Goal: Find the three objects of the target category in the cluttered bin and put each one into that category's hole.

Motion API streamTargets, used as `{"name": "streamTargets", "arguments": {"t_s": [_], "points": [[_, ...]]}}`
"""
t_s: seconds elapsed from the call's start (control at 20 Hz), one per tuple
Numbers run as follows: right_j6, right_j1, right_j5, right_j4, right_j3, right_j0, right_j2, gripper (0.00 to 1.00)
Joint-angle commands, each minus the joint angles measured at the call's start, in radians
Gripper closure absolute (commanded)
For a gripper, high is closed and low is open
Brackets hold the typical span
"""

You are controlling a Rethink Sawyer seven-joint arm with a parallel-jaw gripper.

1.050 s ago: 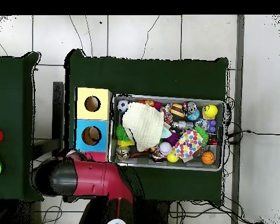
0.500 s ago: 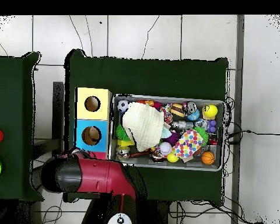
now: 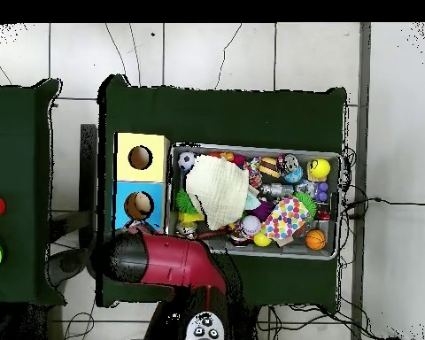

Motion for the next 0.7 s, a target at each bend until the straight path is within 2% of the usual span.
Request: {"name": "streamTargets", "arguments": {"t_s": [0.05, 0.1, 0.3, 0.55, 0.7], "points": [[-0.165, 0.077, -0.024, -0.165, -0.071, -0.125, 0.104, 0.00], [-0.206, 0.102, -0.045, -0.199, -0.074, -0.164, 0.131, 0.00], [-0.230, 0.139, -0.071, -0.289, -0.088, -0.243, 0.182, 0.00], [-0.229, 0.127, -0.087, -0.411, -0.105, -0.307, 0.209, 0.00], [-0.260, 0.189, -0.126, -0.493, -0.127, -0.404, 0.257, 0.00]]}}
